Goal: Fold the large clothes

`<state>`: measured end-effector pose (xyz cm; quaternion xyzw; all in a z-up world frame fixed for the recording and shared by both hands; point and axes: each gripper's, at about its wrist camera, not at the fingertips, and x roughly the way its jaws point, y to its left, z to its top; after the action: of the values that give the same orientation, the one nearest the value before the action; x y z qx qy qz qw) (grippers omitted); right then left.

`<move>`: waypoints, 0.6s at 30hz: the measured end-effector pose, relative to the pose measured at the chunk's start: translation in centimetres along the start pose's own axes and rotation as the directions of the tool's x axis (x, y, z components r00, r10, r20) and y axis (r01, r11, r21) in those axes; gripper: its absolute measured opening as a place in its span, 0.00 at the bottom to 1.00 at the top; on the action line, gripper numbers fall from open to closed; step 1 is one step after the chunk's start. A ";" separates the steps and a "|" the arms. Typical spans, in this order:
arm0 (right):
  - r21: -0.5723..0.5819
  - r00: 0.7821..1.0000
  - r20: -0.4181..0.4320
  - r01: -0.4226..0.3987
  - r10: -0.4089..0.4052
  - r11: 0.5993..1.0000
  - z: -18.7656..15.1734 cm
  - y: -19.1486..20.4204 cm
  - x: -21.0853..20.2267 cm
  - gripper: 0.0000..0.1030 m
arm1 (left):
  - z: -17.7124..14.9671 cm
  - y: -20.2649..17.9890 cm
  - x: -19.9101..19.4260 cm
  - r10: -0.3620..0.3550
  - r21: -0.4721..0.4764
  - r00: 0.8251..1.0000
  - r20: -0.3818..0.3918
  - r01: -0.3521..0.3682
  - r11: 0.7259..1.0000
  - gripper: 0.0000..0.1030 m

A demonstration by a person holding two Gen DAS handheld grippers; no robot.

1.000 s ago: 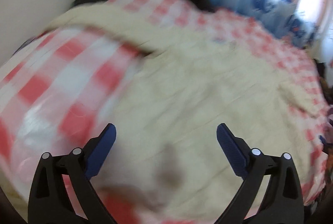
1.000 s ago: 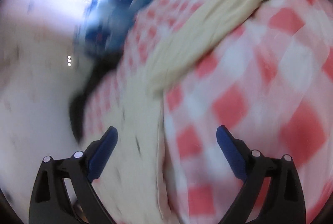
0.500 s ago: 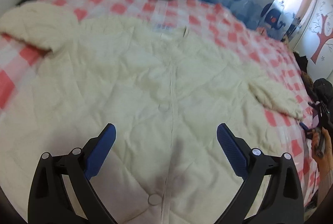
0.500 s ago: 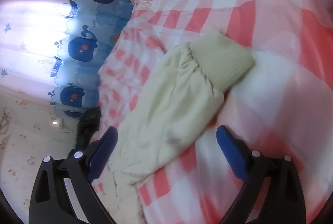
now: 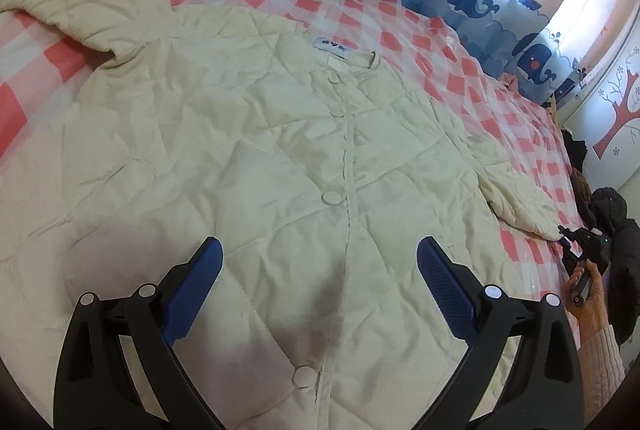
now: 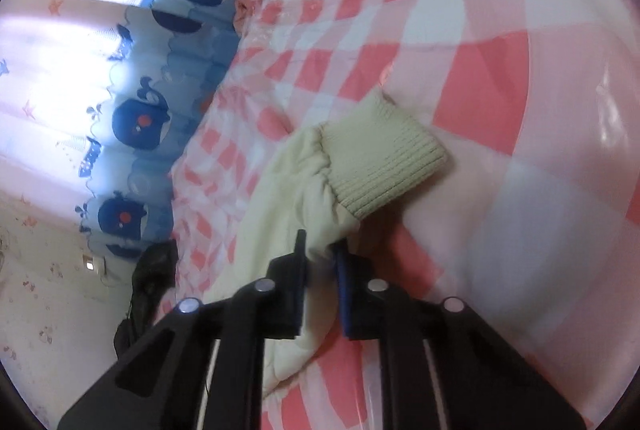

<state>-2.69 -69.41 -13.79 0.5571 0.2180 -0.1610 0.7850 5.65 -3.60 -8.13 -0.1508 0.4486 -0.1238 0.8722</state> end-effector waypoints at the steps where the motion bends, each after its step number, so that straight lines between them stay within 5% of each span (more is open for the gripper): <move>1: -0.022 1.000 0.021 -0.008 0.009 1.000 -0.1 0.6 -0.4 0.11 | 0.1 0.2 -0.1 -0.001 -0.009 1.000 0.002 0.001 1.000 0.91; 11: -0.198 0.976 0.124 -0.151 0.178 0.969 -1.1 10.3 -2.8 0.08 | 0.9 0.9 -2.0 0.027 -0.039 0.997 0.077 -0.024 0.999 0.91; 18: -0.360 0.940 0.084 -0.280 0.330 0.890 -4.1 22.1 -3.7 0.05 | 1.7 2.0 -3.0 0.008 -0.095 0.996 0.093 0.001 0.996 0.91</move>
<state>4.42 -58.29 4.75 0.4261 0.0957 -0.0346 0.8989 5.47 -0.42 -5.74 -0.1967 0.4129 -0.0935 0.8843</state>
